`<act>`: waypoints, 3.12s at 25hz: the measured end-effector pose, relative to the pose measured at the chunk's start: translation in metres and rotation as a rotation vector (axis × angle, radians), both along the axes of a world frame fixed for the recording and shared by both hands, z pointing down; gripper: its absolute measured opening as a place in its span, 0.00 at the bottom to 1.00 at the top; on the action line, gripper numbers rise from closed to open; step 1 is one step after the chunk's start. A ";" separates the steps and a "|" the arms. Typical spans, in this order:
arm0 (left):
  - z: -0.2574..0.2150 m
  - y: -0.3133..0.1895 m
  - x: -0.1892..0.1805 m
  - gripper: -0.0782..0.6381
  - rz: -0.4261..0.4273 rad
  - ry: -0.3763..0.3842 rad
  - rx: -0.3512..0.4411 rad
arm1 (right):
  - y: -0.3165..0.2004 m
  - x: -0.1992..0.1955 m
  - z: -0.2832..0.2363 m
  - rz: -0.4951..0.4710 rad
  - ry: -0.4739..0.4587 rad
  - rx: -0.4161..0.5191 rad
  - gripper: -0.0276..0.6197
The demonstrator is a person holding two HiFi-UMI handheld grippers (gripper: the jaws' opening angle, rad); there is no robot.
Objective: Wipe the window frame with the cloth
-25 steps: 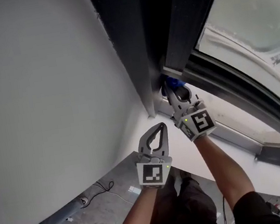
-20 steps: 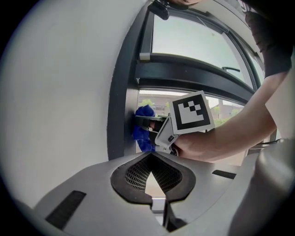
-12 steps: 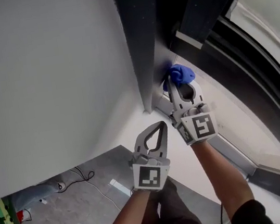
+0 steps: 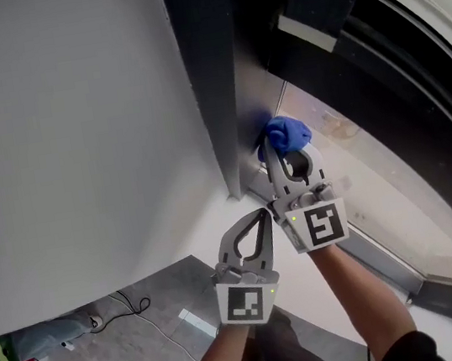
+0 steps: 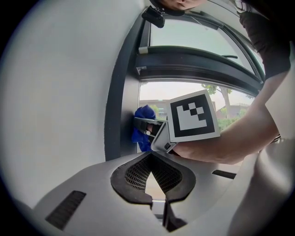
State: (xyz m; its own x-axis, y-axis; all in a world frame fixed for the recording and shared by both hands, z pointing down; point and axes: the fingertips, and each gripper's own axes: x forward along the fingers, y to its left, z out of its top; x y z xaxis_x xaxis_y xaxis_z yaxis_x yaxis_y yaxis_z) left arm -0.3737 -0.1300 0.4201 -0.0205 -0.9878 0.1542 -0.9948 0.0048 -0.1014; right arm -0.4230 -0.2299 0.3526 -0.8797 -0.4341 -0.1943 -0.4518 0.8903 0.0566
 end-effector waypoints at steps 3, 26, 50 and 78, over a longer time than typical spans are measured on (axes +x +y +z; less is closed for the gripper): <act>0.012 -0.001 0.000 0.12 0.009 -0.011 0.027 | -0.001 0.000 0.025 0.003 0.028 -0.003 0.09; 0.105 0.006 -0.020 0.12 -0.064 0.023 -0.010 | -0.001 0.004 0.130 0.028 0.070 -0.064 0.10; 0.149 0.015 -0.015 0.12 -0.057 0.068 -0.107 | -0.012 0.003 0.308 0.064 0.451 -0.350 0.09; 0.198 0.035 0.028 0.12 -0.064 0.172 -0.304 | 0.002 0.047 0.361 0.098 0.773 -0.495 0.09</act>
State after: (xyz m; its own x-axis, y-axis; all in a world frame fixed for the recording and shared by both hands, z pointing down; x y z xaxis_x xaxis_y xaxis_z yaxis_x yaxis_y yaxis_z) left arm -0.3456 -0.0952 0.6178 -0.0288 -0.8936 0.4479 -0.9962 0.0626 0.0609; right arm -0.3762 -0.2281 0.7141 -0.6428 -0.3902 0.6592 -0.5214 0.8533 -0.0033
